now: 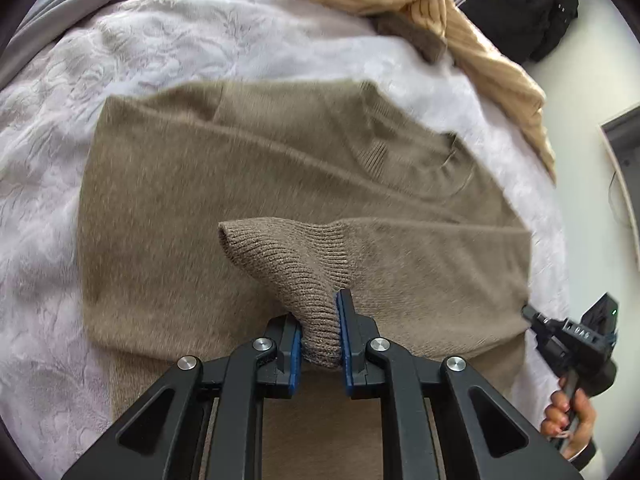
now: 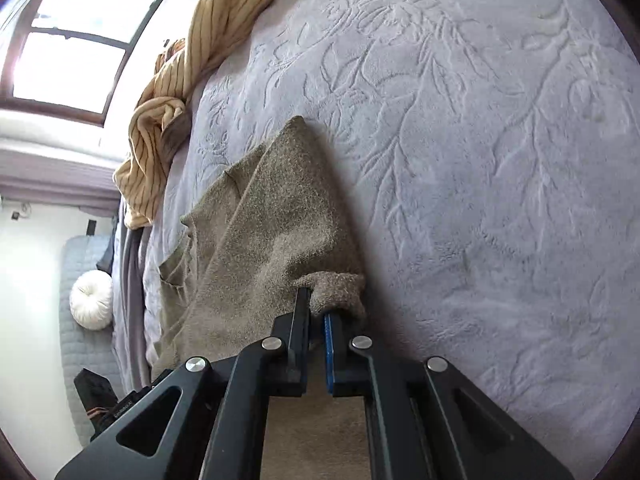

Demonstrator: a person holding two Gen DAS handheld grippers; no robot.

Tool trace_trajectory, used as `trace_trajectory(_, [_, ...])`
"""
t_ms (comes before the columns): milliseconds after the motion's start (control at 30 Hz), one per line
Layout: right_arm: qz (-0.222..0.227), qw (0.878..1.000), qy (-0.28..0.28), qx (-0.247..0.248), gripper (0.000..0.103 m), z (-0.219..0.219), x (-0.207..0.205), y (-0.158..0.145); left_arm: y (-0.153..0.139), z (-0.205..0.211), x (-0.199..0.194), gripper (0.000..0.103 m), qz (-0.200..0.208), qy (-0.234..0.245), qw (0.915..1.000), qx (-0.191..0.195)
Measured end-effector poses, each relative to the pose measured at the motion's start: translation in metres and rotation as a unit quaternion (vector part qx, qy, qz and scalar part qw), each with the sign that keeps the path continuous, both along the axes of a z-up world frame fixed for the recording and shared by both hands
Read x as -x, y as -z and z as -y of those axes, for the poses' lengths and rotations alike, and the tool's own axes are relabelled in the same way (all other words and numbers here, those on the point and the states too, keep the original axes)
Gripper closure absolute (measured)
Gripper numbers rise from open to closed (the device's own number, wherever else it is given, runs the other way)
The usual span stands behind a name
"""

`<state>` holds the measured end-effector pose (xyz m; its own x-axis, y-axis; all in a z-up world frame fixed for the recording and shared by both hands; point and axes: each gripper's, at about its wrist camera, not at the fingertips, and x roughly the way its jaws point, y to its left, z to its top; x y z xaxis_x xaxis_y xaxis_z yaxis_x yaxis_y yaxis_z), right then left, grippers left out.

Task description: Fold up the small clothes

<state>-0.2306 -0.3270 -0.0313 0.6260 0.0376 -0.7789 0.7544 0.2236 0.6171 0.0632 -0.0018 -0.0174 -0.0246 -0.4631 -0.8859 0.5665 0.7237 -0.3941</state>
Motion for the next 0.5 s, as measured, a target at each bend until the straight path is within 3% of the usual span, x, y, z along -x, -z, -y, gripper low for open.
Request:
trace_trajectory(67, [-0.006,1.000,-0.010,-0.011,0.097,0.001,0.000,0.008,0.006,-0.007,0.002,0.085,0.007,-0.007,0.9997,-0.021])
trace_trajectory(100, [-0.003,1.000,-0.008,-0.017,0.097,0.002,0.001,0.011,0.006,-0.013,0.001,0.076,0.016,-0.015,0.9994,-0.027])
trace_trajectory(133, [0.000,1.000,-0.007,-0.023,0.097,0.001,0.002,0.014,0.005,-0.017,0.000,0.067,0.025,-0.020,0.9990,-0.033])
trace_trajectory(167, [0.002,1.000,-0.009,-0.030,0.097,0.002,0.005,0.015,0.001,-0.025,-0.002,0.043,0.049,-0.033,0.9971,-0.048])
trace_trajectory(200, [0.001,0.999,-0.012,-0.034,0.097,0.002,0.008,0.015,-0.003,-0.031,-0.003,0.032,0.073,-0.043,0.9946,-0.059])
trace_trajectory(233, [-0.003,0.999,-0.019,-0.038,0.096,0.001,0.011,0.013,-0.008,-0.038,-0.005,0.032,0.097,-0.048,0.9919,-0.066])
trace_trajectory(300, [-0.028,0.998,-0.054,-0.031,0.092,-0.006,0.007,0.005,-0.012,-0.045,-0.011,0.032,0.102,-0.044,0.9909,-0.076])
trace_trajectory(400, [-0.067,0.991,-0.116,0.031,0.084,-0.019,0.008,-0.020,-0.012,-0.050,-0.019,0.032,0.106,-0.043,0.9892,-0.091])
trace_trajectory(500, [-0.058,0.985,-0.132,0.090,0.077,-0.015,0.008,-0.047,-0.008,-0.049,-0.022,0.032,0.094,-0.039,0.9911,-0.086])
